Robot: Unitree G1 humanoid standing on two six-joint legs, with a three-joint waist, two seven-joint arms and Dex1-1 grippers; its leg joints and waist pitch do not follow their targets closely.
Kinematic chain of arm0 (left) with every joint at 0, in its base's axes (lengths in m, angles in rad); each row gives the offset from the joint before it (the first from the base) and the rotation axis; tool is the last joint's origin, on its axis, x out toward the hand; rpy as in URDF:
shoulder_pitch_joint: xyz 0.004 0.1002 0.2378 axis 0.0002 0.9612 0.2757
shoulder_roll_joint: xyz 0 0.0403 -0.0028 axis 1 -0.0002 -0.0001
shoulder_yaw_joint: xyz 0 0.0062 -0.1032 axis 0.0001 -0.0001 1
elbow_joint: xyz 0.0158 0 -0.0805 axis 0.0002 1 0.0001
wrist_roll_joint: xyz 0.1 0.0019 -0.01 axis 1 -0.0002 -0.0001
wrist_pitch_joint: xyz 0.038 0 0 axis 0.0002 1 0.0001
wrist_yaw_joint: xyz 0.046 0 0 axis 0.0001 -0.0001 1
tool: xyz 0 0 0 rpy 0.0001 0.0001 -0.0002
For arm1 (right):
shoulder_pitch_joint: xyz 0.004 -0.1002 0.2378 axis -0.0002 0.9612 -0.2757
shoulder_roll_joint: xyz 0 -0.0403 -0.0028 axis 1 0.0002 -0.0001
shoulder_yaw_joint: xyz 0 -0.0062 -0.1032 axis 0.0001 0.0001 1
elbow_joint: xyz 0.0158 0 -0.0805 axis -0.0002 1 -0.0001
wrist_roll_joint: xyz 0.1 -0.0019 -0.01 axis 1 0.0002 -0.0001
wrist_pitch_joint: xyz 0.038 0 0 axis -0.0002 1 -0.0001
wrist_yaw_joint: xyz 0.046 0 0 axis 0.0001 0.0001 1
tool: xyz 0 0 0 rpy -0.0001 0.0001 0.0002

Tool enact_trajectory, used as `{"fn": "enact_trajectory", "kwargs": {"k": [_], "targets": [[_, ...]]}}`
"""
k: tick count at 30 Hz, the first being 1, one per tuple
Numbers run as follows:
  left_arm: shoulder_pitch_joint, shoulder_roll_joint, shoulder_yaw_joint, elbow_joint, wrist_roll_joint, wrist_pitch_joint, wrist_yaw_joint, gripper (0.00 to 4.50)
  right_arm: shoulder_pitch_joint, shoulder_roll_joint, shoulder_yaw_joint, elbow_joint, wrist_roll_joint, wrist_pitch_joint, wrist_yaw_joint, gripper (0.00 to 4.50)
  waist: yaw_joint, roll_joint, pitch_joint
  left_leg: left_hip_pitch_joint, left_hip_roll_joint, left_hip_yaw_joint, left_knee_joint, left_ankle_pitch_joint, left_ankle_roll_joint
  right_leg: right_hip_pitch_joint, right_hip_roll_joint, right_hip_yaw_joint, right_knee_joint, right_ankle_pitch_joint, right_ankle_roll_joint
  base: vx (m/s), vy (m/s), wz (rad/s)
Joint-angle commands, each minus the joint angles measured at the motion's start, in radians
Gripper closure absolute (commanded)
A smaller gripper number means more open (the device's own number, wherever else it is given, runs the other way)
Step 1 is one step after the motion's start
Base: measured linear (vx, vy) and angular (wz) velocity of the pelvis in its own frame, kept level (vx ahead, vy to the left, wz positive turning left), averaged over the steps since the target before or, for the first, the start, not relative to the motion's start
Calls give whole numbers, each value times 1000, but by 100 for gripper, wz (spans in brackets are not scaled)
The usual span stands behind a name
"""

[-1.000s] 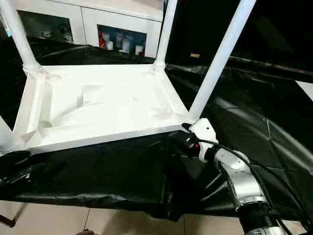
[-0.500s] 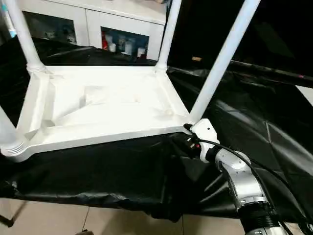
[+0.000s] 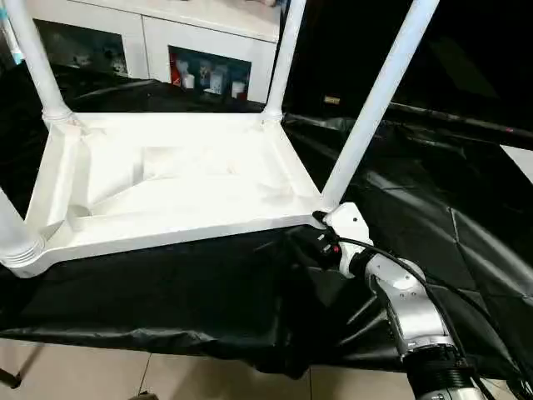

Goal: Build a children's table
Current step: Rotate table base

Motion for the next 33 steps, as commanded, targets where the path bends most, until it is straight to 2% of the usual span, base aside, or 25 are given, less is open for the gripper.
{"fn": "enact_trajectory", "kwargs": {"k": [1,2,4,5,7,9,10,12,14,15,16,17,19,20,21,23,25,30,31,33], "targets": [[-47,0,5,-17,-40,-30,-13,5,2,-1,-7,8,-4,-1,2,138,-1,37,-33,31,51,-33,-92,-463,-49,5,-63,51,-85,-373,-146,0,0,0],[-92,5,-15,-6,-53,-34,-32,5,-2,6,1,19,-8,-4,6,138,0,32,-35,28,52,-36,-92,-464,-54,11,-66,50,-82,-380,-143,0,0,0],[-126,10,-32,5,-60,-34,-44,5,-5,11,8,29,-12,-6,6,138,2,34,-37,30,52,-35,-92,-455,-58,10,-66,51,-80,-372,-142,0,0,0],[-164,19,-48,22,-64,-31,-56,5,-10,18,15,39,-18,-8,3,138,1,36,-37,27,51,-36,-93,-446,-63,12,-66,51,-78,-361,-143,0,0,0],[-209,25,-65,54,-57,-33,-56,5,-17,26,21,51,-23,-8,0,138,2,34,-41,28,50,-35,-91,-433,-65,12,-67,52,-75,-348,-146,0,0,0],[-277,44,-112,127,-25,-53,-74,5,-33,41,26,72,-28,-8,-7,138,3,29,-43,23,49,-36,-90,-406,-63,19,-69,52,-71,-333,-145,0,0,0],[-291,46,-123,143,-16,-59,-77,5,-36,45,28,76,-29,-8,-9,138,3,30,-44,22,47,-36,-91,-394,-61,19,-69,52,-72,-330,-143,0,0,0],[-332,57,-165,192,18,-77,-87,5,-46,57,34,90,-39,-10,-12,138,2,37,-46,23,49,-36,-90,-380,-69,20,-69,52,-65,-298,-153,0,0,0],[-365,62,-201,225,28,-61,-113,5,-56,72,40,107,-42,-7,-14,138,1,36,-47,23,49,-34,-90,-366,-70,21,-69,52,-63,-274,-161,0,0,0],[-366,62,-201,225,27,-60,-114,5,-56,72,40,107,-42,-7,-14,138,0,40,-50,23,49,-33,-89,-353,-73,22,-69,51,-59,-248,-172,0,0,0],[-372,60,-205,228,23,-54,-119,5,-59,75,41,113,-41,-5,-14,138,1,39,-50,23,49,-33,-89,-347,-73,22,-69,51,-58,-235,-176,0,0,0],[-381,59,-222,200,-18,-5,-157,5,-68,83,51,140,-52,-8,-15,138,0,40,-51,23,50,-30,-87,-331,-75,24,-70,51,-53,-208,-191,0,0,0],[-381,57,-229,178,-44,28,-173,5,-74,88,55,156,-56,-8,-18,138,-1,39,-49,21,49,-29,-87,-329,-72,25,-69,51,-55,-201,-202,0,0,0],[-372,70,-266,104,-138,145,-247,5,-97,104,62,211,-68,-13,-30,138,-2,45,-50,23,50,-29,-86,-331,-78,24,-70,51,-50,-202,-209,0,0,0],[-370,77,-285,77,-170,183,-278,5,-107,110,64,234,-73,-17,-33,138,-3,44,-48,22,47,-29,-87,-344,-83,22,-68,49,-52,-218,-219,0,0,0],[-372,89,-328,31,-214,237,-328,5,-129,120,66,273,-81,-14,-43,138,1,44,-43,27,50,-28,-87,-391,-86,17,-69,51,-60,-283,-214,0,0,0],[-380,94,-366,-1,-234,270,-358,5,-147,127,66,302,-88,-17,-50,138,4,41,-42,27,50,-29,-88,-400,-89,17,-70,52,-61,-316,-203,0,0,0],[-430,81,-462,-63,-260,331,-409,5,-203,149,59,378,-98,-36,-65,138,8,42,-42,28,49,-30,-87,-393,-100,17,-72,53,-64,-354,-175,0,0,0],[-466,62,-508,-76,-259,355,-420,5,-232,162,62,419,-102,-50,-69,138,8,47,-42,27,48,-30,-87,-389,-101,19,-72,54,-63,-350,-174,0,0,0],[-515,47,-558,-77,-254,382,-426,5,-260,178,72,455,-112,-70,-67,138,7,49,-43,31,48,-28,-86,-394,-107,15,-72,54,-65,-351,-179,0,0,0]]}}
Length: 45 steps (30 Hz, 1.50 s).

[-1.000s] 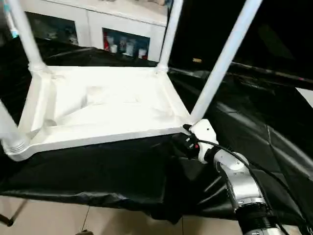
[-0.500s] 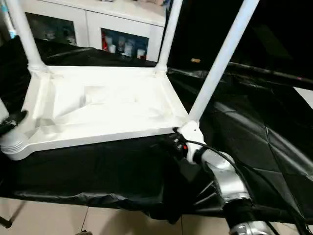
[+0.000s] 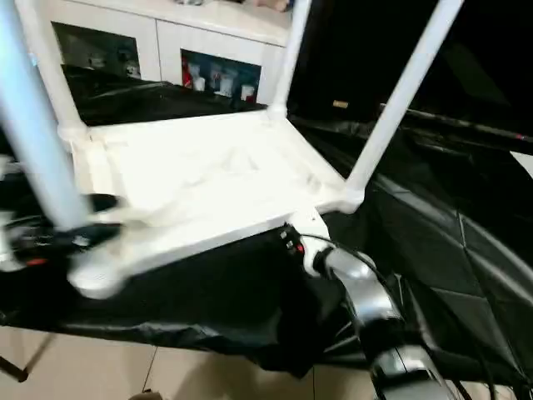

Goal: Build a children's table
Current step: Rotate table base

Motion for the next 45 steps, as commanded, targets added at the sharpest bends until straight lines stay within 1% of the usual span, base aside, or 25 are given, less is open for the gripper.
{"fn": "enact_trajectory", "kwargs": {"k": [1,2,3,4,7,9,10,11,13,15,17,18,23,25,27,28,29,30,33,35,38,39,40,41,45], "targets": [[-45,-13,-56,-28,-9,22,-10,5,-23,0,0,27,-16,-25,0,138,-9,41,-49,27,48,-29,-89,-396,-105,17,-71,53,-73,-350,-174,0,0,0],[-68,-8,-84,-24,-2,35,-22,5,-31,10,3,34,-18,-29,-1,138,-9,43,-50,23,48,-30,-89,-380,-106,21,-72,54,-71,-334,-174,0,0,0],[-86,0,-112,-21,6,49,-38,5,-35,18,6,37,-20,-32,1,138,-12,53,-53,19,46,-30,-89,-369,-107,27,-70,53,-69,-310,-174,0,0,0],[-99,5,-134,-17,14,56,-52,5,-37,24,8,39,-20,-35,3,138,-12,51,-53,20,46,-30,-89,-360,-105,26,-69,53,-68,-302,-174,0,0,0],[-131,-1,-188,1,50,52,-69,5,-41,36,12,46,-19,-44,8,138,-15,56,-53,16,45,-29,-88,-324,-99,30,-68,53,-64,-260,-190,0,0,0],[-180,-17,-265,34,91,48,-121,5,-50,53,17,74,-22,-72,18,138,-14,70,-56,19,44,-29,-85,-313,-96,31,-70,54,-62,-255,-197,0,0,0],[-183,-18,-268,37,92,49,-123,5,-50,54,17,76,-22,-74,19,138,-17,66,-56,15,44,-28,-85,-305,-93,33,-69,54,-64,-247,-201,0,0,0],[-219,-35,-311,74,104,59,-150,5,-56,61,19,95,-24,-93,29,138,-17,71,-56,16,43,-26,-84,-297,-90,33,-70,54,-63,-240,-212,0,0,0],[-233,-42,-338,88,110,61,-170,5,-58,63,21,103,-26,-101,34,138,-18,75,-56,11,44,-27,-84,-280,-86,39,-71,54,-60,-218,-223,0,0,0],[-250,-57,-371,94,102,81,-189,5,-59,66,20,109,-28,-111,40,138,-21,76,-57,8,45,-28,-83,-259,-82,42,-73,53,-55,-189,-238,0,0,0],[-269,-84,-412,97,102,93,-205,5,-60,69,18,114,-31,-120,47,138,-23,78,-57,13,45,-25,-81,-261,-78,39,-71,53,-57,-184,-247,0,0,0],[-281,-118,-435,106,115,78,-205,5,-62,71,17,119,-33,-126,48,138,-24,78,-55,10,46,-24,-83,-260,-75,42,-71,54,-58,-179,-252,0,0,0],[-316,-228,-462,170,156,2,-170,5,-78,80,15,149,-39,-145,50,138,-25,73,-53,13,46,-23,-80,-282,-66,39,-73,54,-67,-235,-245,0,0,0],[-327,-266,-464,198,169,-31,-151,5,-80,84,16,154,-41,-150,51,138,-26,68,-54,9,48,-26,-82,-280,-64,44,-74,53,-66,-246,-238,0,0,0],[-333,-285,-465,212,177,-50,-143,5,-82,85,16,156,-42,-152,52,138,-26,70,-56,9,49,-27,-81,-274,-58,44,-75,54,-66,-246,-233,0,0,0],[-350,-339,-469,256,198,-107,-118,5,-88,87,17,164,-46,-157,55,138,-27,66,-53,10,46,-23,-79,-269,-50,40,-71,53,-71,-248,-232,0,0,0],[-359,-365,-471,278,208,-133,-105,5,-91,88,16,167,-48,-159,56,138,-24,67,-55,14,46,-23,-78,-273,-50,39,-72,54,-71,-250,-231,0,0,0],[-369,-396,-473,307,234,-188,-80,5,-97,87,14,173,-50,-161,54,138,-26,62,-56,7,47,-24,-79,-261,-47,45,-75,53,-68,-246,-233,0,0,0],[-382,-436,-473,345,255,-240,-56,5,-105,84,10,183,-51,-165,54,138,-27,63,-57,5,48,-25,-78,-248,-39,45,-74,53,-68,-230,-233,0,0,0],[-397,-485,-465,400,293,-333,-18,5,-119,89,1,196,-43,-166,62,138,-29,63,-60,3,47,-22,-74,-221,-22,47,-73,53,-65,-182,-245,0,0,0],[-408,-507,-462,432,314,-373,11,5,-128,94,1,204,-47,-168,56,138,-31,60,-62,1,46,-21,-71,-202,-10,47,-72,52,-62,-151,-253,0,0,0],[-427,-538,-454,482,342,-423,59,5,-137,101,5,213,-55,-175,41,138,-32,59,-63,-2,47,-21,-70,-192,-5,51,-73,52,-58,-135,-259,0,0,0],[-428,-540,-453,487,344,-428,64,5,-138,102,5,214,-56,-176,40,138,-33,60,-62,-2,46,-21,-70,-192,1,47,-71,52,-62,-137,-259,0,0,0],[-444,-558,-444,529,375,-486,121,5,-143,104,5,218,-65,-181,13,138,-33,61,-62,2,47,-20,-69,-195,0,45,-70,51,-63,-137,-262,0,0,0],[-459,-560,-438,574,423,-550,192,5,-146,92,-2,225,-82,-187,-44,138,-36,59,-62,0,48,-22,-70,-201,2,46,-72,51,-63,-148,-255,0,0,0]]}}
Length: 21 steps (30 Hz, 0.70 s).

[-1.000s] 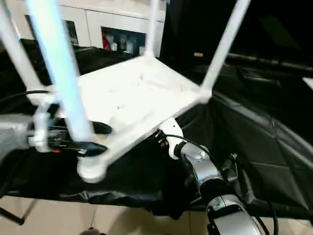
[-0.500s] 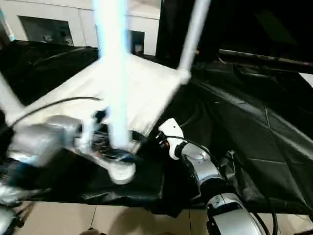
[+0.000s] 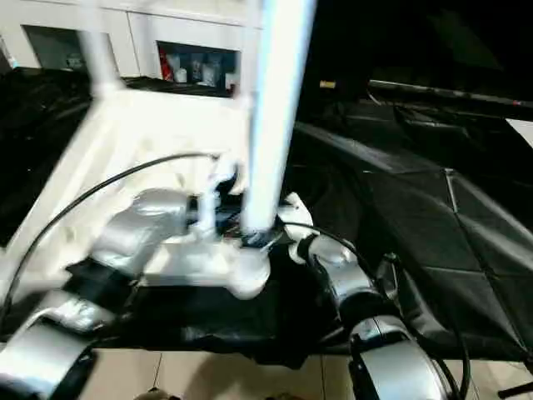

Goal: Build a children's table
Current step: Rotate table base

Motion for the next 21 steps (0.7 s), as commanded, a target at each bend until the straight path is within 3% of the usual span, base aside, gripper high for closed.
{"fn": "enact_trajectory", "kwargs": {"k": [1,7,8,10,11,12,15,16,17,21], "targets": [[-23,1,5,53,65,-59,76,5,-14,9,9,0,-18,-34,-23,138,7,17,-76,8,44,-23,-70,-207,6,55,-75,51,-63,-154,-244,0,0,0],[52,80,-2,-28,84,-61,-10,5,47,-69,-39,-75,22,-36,23,138,7,14,-72,10,47,-23,-71,-231,12,54,-77,52,-67,-189,-237,0,0,0],[82,104,-20,-58,95,-48,-30,5,77,-96,-47,-120,36,-28,56,138,8,5,-72,10,46,-22,-69,-221,20,52,-75,52,-65,-201,-231,0,0,0],[107,139,-52,-77,120,-20,-47,5,116,-128,-52,-183,52,-8,101,138,13,5,-72,10,50,-22,-70,-212,27,52,-76,54,-66,-195,-217,0,0,0],[121,161,-74,-83,139,-6,-55,33,142,-149,-55,-225,61,5,130,138,13,6,-73,11,49,-20,-70,-201,33,48,-72,53,-64,-181,-219,0,0,0],[128,171,-89,-78,154,-7,-57,33,159,-161,-56,-250,66,11,145,138,18,6,-74,10,48,-19,-68,-189,36,49,-72,53,-62,-167,-220,0,0,0],[148,187,-103,-70,200,6,1,64,210,-202,-43,-331,57,33,171,138,27,7,-67,14,49,-18,-71,-225,26,43,-75,54,-73,-232,-204,0,0,0],[165,197,-104,-86,212,20,22,74,233,-221,-39,-368,53,46,183,138,27,5,-68,13,49,-19,-70,-231,24,43,-76,54,-73,-244,-201,0,0,0],[196,219,-103,-131,226,54,42,80,264,-241,-38,-414,54,58,191,138,29,-4,-67,8,52,-22,-74,-232,16,48,-77,53,-73,-268,-186,0,0,0],[252,264,-98,-209,256,103,73,119,315,-267,-44,-492,64,83,198,138,30,-5,-65,4,49,-23,-75,-227,21,45,-78,53,-77,-300,-169,0,0,0]]}}
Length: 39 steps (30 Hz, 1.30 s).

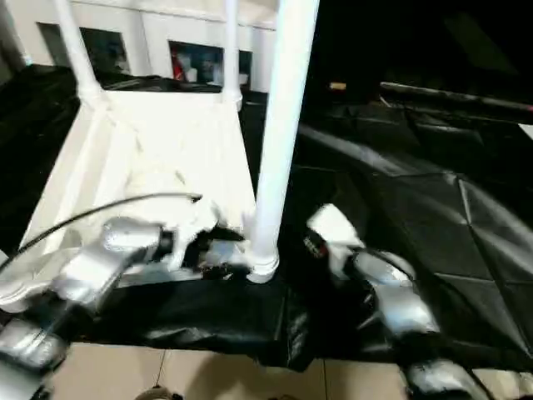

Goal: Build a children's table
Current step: Rotate table base, then rotate leg to tighten

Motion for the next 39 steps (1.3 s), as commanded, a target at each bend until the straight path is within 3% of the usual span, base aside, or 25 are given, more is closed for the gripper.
{"fn": "enact_trajectory", "kwargs": {"k": [1,3,4,5,6,9,10,13,17,20,21,23,24,26,27,28,29,32,34,35,39], "targets": [[17,16,-10,-4,41,36,19,119,5,-6,-7,-39,15,21,7,138,2,-3,-63,6,45,-24,-74,-236,21,46,-75,52,-81,-331,-162,0,0,0],[42,49,-20,-38,50,67,-1,139,35,-19,-10,-91,20,52,19,138,-1,-4,-60,1,46,-29,-77,-245,19,48,-77,51,-83,-373,-141,0,0,0],[62,63,-15,-65,43,85,-8,151,59,-24,-14,-119,23,61,24,138,0,4,-61,6,47,-30,-77,-258,13,44,-78,52,-87,-395,-132,0,0,0],[70,70,-8,-83,36,94,-11,159,72,-28,-18,-140,25,69,26,138,-2,3,-61,8,45,-29,-76,-264,13,42,-76,53,-87,-393,-136,0,0,0],[77,74,-4,-93,34,96,-11,159,82,-31,-20,-154,26,74,27,138,1,9,-61,11,46,-29,-77,-266,12,41,-75,53,-88,-388,-139,0,0,0],[89,87,3,-119,32,115,-8,184,103,-37,-22,-193,32,96,27,138,1,8,-61,12,48,-29,-79,-281,8,39,-72,52,-87,-370,-148,0,0,0],[104,117,0,-154,25,133,-27,195,123,-46,-23,-225,39,111,27,138,0,15,-61,14,47,-30,-80,-292,4,38,-71,52,-87,-368,-151,0,0,0],[127,149,11,-207,6,155,-46,206,148,-56,-27,-266,45,136,28,138,-2,14,-60,13,47,-29,-81,-297,0,40,-70,53,-85,-353,-153,0,0,0],[138,147,45,-214,-31,60,-81,241,156,-65,-28,-281,45,146,32,138,-2,14,-60,13,44,-28,-80,-300,2,39,-70,52,-90,-376,-148,0,0,0],[129,158,62,-208,-49,-4,-125,270,156,-73,-27,-295,45,162,36,138,-1,14,-62,15,46,-29,-81,-294,-1,38,-69,53,-86,-335,-155,0,0,0],[124,152,75,-210,-64,6,-120,270,158,-76,-26,-301,48,168,36,138,0,19,-62,16,46,-28,-81,-296,-3,38,-69,53,-84,-328,-159,0,0,0],[117,150,85,-214,-86,29,-127,270,160,-79,-25,-307,50,173,36,138,-2,19,-62,15,45,-27,-81,-299,-6,39,-69,53,-83,-320,-166,0,0,0],[110,152,91,-216,-104,54,-146,257,162,-81,-24,-312,51,178,35,138,0,26,-62,16,44,-28,-80,-299,-8,40,-69,53,-82,-320,-170,0,0,0],[107,157,90,-215,-107,61,-159,249,163,-81,-24,-314,51,181,35,138,-2,21,-62,17,44,-27,-80,-301,-10,40,-68,52,-84,-321,-171,0,0,0],[110,173,83,-218,-109,71,-186,239,173,-81,-26,-327,51,185,33,138,-1,29,-62,18,44,-28,-81,-302,-11,40,-68,53,-84,-313,-172,0,0,0],[112,184,74,-215,-95,68,-192,234,177,-81,-27,-333,51,187,31,138,-1,32,-62,16,44,-29,-81,-300,-11,42,-67,53,-81,-301,-172,0,0,0],[113,195,62,-208,-77,54,-198,227,182,-81,-27,-340,51,190,30,138,-3,27,-62,16,44,-28,-81,-298,-9,42,-66,53,-81,-295,-172,0,0,0],[108,199,53,-168,-41,1,-182,227,191,-78,-26,-353,52,196,26,138,-3,37,-63,17,42,-28,-79,-299,-9,43,-67,53,-82,-299,-171,0,0,0],[104,201,51,-156,-36,-7,-184,227,192,-78,-25,-356,52,198,26,138,-3,34,-63,16,42,-27,-79,-300,-9,44,-67,54,-83,-306,-168,0,0,0],[96,203,57,-129,-25,-25,-175,227,198,-78,-21,-360,53,198,26,138,-2,39,-63,16,42,-28,-79,-298,-7,44,-68,53,-84,-318,-166,0,0,0],[81,206,79,-86,-22,-36,-169,253,206,-76,-16,-364,51,198,25,138,-4,41,-64,17,41,-29,-79,-308,-8,42,-67,52,-87,-332,-159,0,0,0]]}}
